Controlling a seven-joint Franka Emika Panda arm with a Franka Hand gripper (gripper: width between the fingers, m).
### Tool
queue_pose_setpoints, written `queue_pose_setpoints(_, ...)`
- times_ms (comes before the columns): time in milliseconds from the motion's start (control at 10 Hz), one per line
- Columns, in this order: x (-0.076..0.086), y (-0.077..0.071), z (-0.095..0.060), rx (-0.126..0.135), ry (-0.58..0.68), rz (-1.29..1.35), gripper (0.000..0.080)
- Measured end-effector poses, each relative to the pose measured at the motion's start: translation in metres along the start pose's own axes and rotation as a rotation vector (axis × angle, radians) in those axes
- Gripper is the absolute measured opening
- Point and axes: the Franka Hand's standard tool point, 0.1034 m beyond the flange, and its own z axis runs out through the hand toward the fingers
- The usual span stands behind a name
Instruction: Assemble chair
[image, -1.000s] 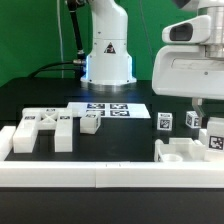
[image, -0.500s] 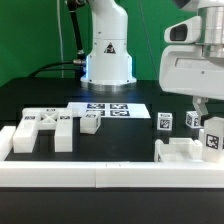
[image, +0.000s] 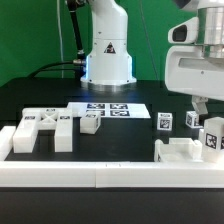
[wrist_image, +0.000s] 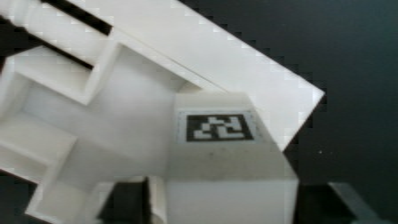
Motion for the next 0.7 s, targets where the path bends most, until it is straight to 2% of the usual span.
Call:
queue_pose_setpoints(100, 0.0001, -0.0004, -0.0004, 0.000, 0.001, -0.073, 0.0539)
queue_pose_setpoints(200, 0.0002, -0.0010, -0.0008, 0.001, 0.001, -0.171, 0.0627)
queue_pose_setpoints(700, 0.0012, -0.0014, -0.0012, 0.001, 0.002, -0.704, 0.0649)
